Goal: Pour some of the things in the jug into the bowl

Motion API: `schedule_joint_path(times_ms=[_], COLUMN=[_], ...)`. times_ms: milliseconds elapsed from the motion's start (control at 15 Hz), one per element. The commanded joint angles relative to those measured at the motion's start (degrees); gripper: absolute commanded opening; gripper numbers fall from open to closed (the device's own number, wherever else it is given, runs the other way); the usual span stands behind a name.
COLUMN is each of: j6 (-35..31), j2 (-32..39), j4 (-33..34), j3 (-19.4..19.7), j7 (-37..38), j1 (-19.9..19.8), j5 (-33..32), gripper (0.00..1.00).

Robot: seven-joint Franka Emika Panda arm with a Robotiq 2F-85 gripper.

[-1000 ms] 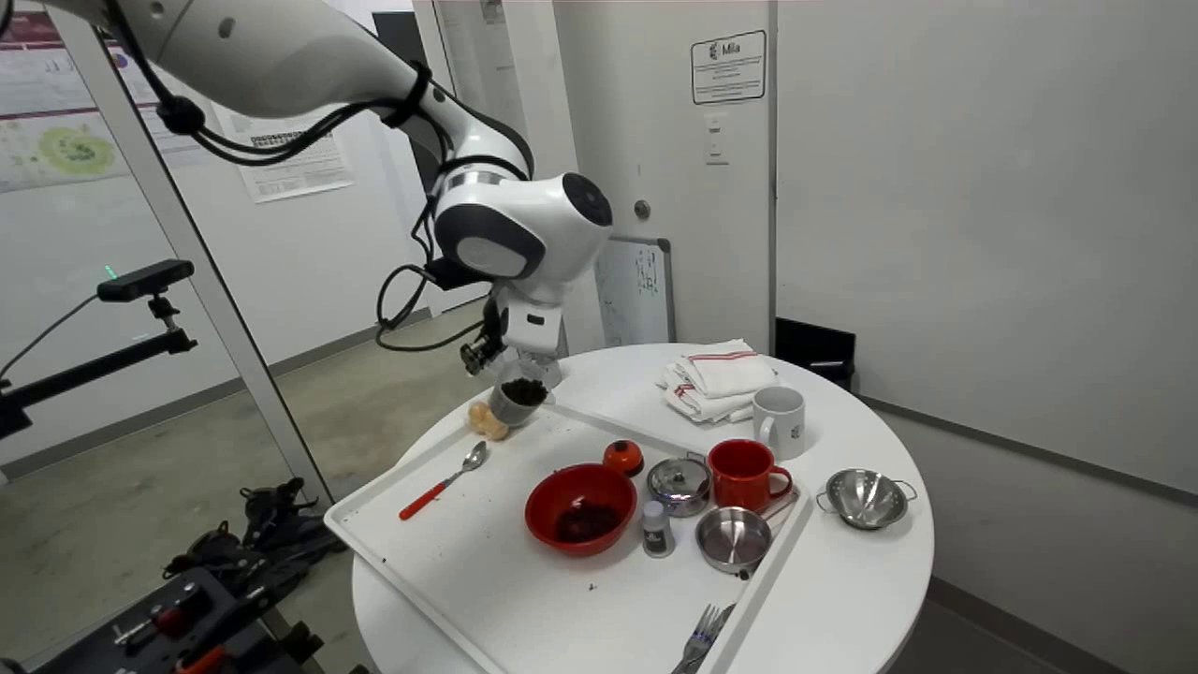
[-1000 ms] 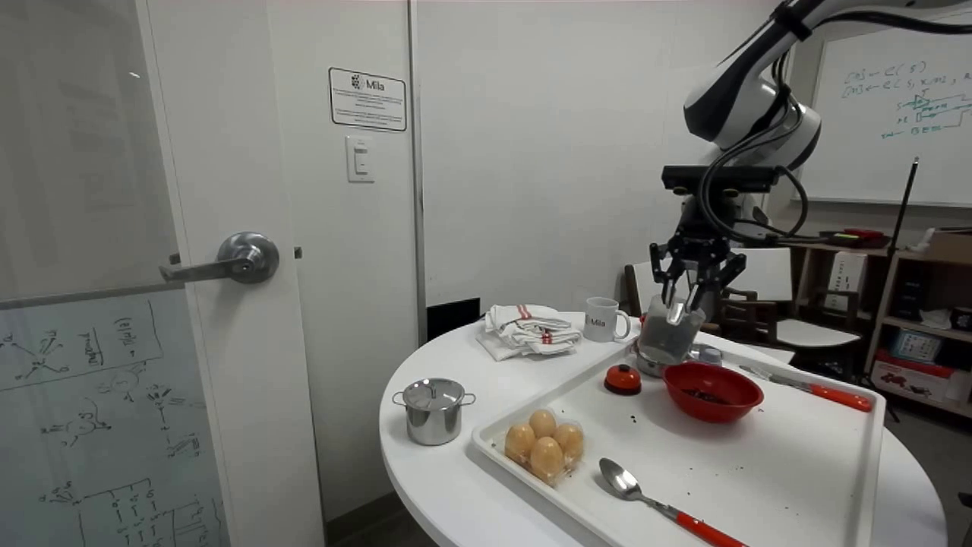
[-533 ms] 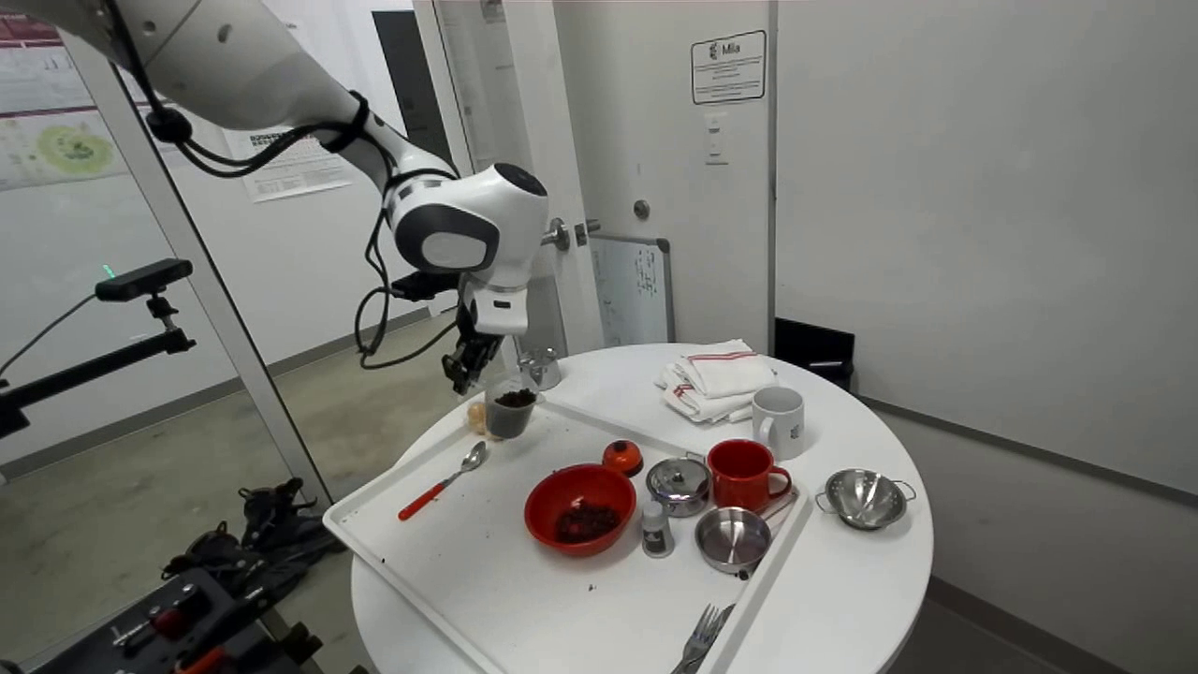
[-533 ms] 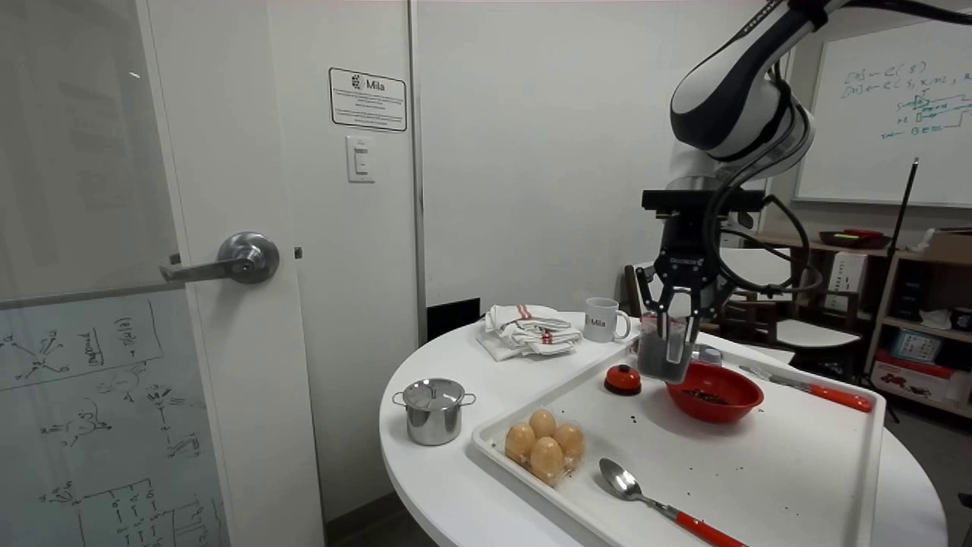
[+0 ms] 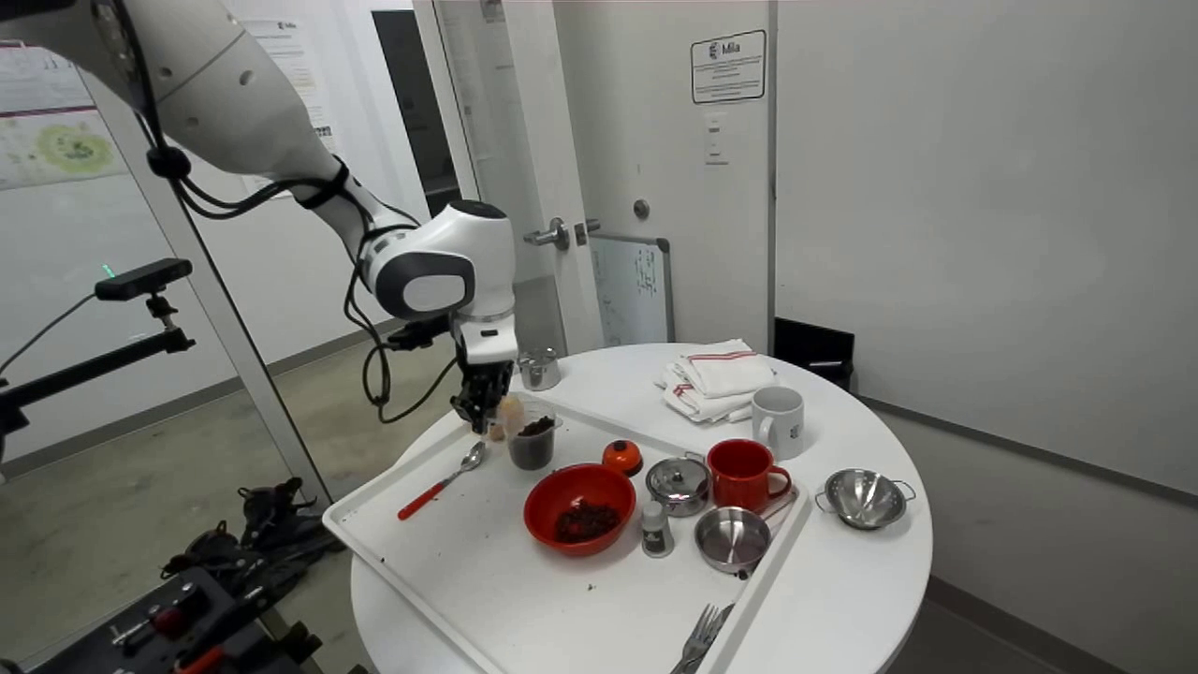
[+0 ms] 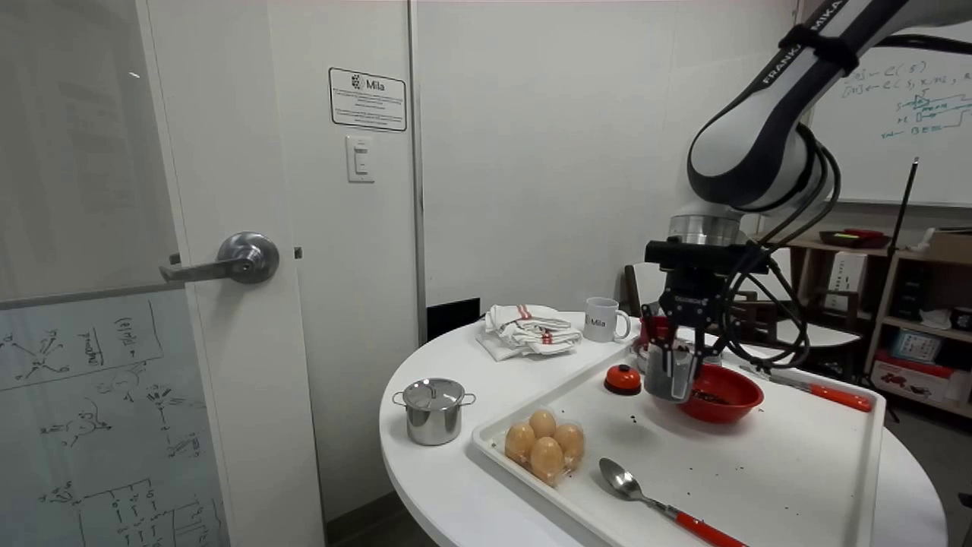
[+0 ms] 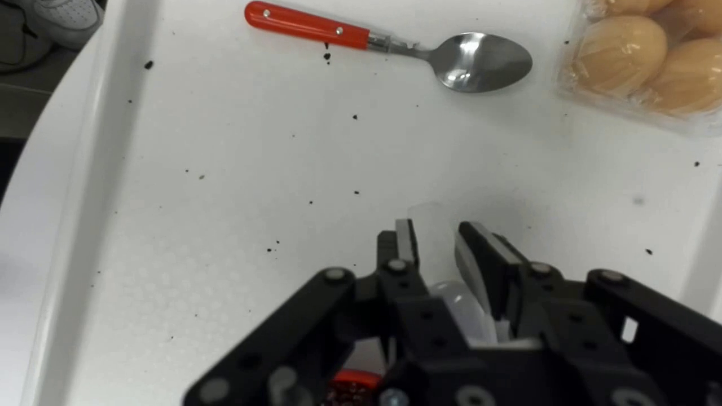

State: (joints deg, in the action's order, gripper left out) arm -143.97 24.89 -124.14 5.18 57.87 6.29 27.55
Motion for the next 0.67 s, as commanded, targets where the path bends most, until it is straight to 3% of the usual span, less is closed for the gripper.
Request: schedule_joint_path(times_ms=[0,333,600], j6=[-1.83,-1.52,-7.56], j2=[0.85,3.23,6.82], j4=[-1.86,-2.22,-1.40], j3=[-1.76,-3.75,-3.41], j7=[2.23,2.25,5.63], j1=[-0.08,-0.18,0.72], j5=[-1.69,-0.69,-0.86], gripper=[0.10,0.10,0.12])
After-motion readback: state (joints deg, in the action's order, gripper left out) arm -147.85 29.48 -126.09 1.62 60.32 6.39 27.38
